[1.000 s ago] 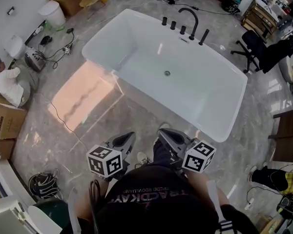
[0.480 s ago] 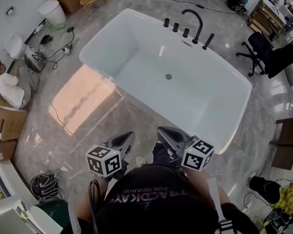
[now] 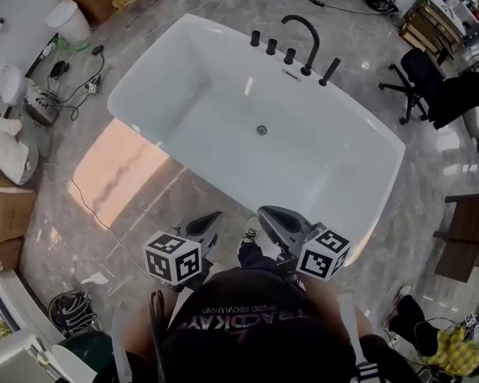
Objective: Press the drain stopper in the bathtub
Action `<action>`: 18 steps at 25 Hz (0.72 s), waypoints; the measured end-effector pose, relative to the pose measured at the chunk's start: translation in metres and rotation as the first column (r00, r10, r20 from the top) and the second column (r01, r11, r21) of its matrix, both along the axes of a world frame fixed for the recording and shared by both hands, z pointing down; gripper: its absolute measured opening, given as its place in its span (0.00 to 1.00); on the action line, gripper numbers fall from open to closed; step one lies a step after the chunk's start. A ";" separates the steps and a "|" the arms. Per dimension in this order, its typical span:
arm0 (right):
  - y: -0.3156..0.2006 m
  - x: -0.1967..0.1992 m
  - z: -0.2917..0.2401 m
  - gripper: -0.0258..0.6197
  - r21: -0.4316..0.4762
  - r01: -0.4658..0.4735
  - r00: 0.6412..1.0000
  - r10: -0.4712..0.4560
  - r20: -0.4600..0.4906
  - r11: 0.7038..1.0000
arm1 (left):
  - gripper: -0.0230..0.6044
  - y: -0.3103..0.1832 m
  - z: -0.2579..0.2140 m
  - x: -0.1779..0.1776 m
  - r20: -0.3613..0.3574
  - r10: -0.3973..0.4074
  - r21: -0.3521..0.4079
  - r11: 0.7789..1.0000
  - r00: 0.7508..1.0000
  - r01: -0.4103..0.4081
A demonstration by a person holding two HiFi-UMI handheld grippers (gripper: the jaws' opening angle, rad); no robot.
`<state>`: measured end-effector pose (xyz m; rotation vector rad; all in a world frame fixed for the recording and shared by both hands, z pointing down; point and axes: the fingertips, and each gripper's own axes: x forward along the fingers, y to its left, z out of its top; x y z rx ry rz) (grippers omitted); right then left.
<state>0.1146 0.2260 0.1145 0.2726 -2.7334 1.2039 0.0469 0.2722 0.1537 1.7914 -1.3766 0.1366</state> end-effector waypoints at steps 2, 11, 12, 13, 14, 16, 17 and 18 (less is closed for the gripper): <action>-0.015 0.001 0.000 0.06 -0.005 -0.009 1.000 0.009 -0.001 1.000 | 0.04 -0.015 -0.002 0.000 0.001 0.006 0.000 1.000 1.000 -0.006; -0.063 0.002 0.007 0.06 -0.025 -0.013 1.000 0.013 0.026 1.000 | 0.04 -0.059 -0.006 -0.003 0.038 0.002 -0.011 1.000 0.999 -0.001; -0.065 0.002 0.007 0.06 -0.029 -0.014 1.000 0.015 0.025 0.999 | 0.04 -0.061 -0.006 -0.004 0.040 0.004 -0.012 1.000 0.999 -0.004; -0.067 0.002 0.008 0.06 -0.032 -0.017 1.000 0.017 0.025 0.999 | 0.04 -0.064 -0.006 -0.005 0.043 0.008 -0.013 1.000 0.999 -0.008; -0.069 0.003 0.008 0.06 -0.031 -0.020 0.999 0.021 0.025 0.999 | 0.04 -0.066 -0.006 -0.005 0.046 0.013 -0.013 1.000 0.999 -0.012; -0.074 0.004 0.009 0.06 -0.030 -0.033 0.999 0.034 0.028 0.999 | 0.04 -0.072 -0.006 -0.007 0.052 0.018 -0.010 1.000 0.998 -0.018; -0.077 0.005 0.010 0.06 -0.032 -0.043 0.999 0.044 0.030 0.999 | 0.04 -0.075 -0.007 -0.008 0.054 0.022 -0.007 1.000 0.998 -0.022; -0.080 0.005 0.010 0.06 -0.036 -0.054 0.998 0.056 0.032 0.998 | 0.04 -0.078 -0.008 -0.009 0.057 0.029 -0.003 1.000 0.998 -0.029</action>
